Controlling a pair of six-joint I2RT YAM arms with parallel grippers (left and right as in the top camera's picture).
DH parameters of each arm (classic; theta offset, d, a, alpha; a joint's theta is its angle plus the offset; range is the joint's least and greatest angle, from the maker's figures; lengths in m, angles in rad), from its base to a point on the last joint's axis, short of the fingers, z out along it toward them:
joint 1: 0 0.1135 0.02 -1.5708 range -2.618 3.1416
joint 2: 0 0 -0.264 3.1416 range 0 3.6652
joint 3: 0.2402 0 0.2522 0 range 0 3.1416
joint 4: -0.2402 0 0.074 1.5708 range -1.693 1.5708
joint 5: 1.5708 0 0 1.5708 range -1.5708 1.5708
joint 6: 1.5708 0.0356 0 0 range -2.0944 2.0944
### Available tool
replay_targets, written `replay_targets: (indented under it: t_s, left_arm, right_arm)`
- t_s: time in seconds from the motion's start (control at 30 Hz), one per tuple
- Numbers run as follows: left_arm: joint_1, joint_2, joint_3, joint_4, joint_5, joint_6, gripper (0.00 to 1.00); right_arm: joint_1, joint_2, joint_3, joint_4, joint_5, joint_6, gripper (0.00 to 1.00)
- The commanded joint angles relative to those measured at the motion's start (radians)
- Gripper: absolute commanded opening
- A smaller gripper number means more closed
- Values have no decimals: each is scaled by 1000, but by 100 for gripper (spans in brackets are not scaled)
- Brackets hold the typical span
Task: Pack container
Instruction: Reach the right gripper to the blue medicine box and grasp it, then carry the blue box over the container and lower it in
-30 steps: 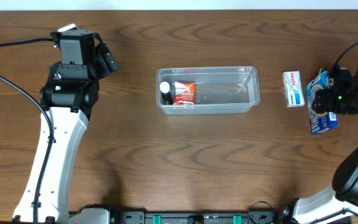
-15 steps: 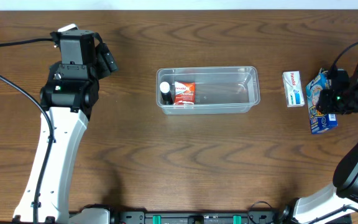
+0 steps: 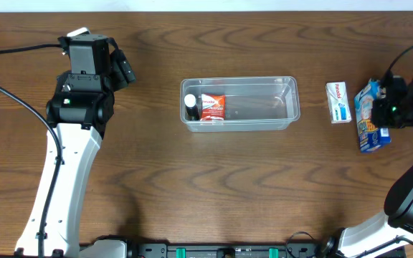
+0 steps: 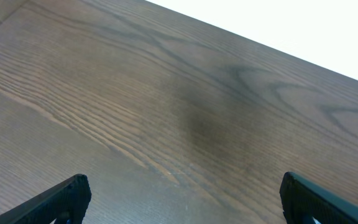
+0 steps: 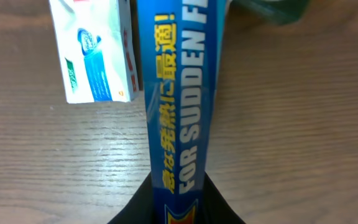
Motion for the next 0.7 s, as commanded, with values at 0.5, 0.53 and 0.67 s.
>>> replay_targets:
  t_s: [0.5, 0.53, 0.67]
  left_arm:
    - [5, 3, 18, 0, -13, 8, 98]
    - [4, 3, 18, 0, -13, 8, 98]
    - [5, 3, 18, 0, -13, 8, 98]
  right_arm:
    - [351, -9, 397, -102, -113, -143, 11]
    - [399, -9, 405, -102, -112, -185, 12]
    - [536, -9, 411, -101, -84, -290, 13]
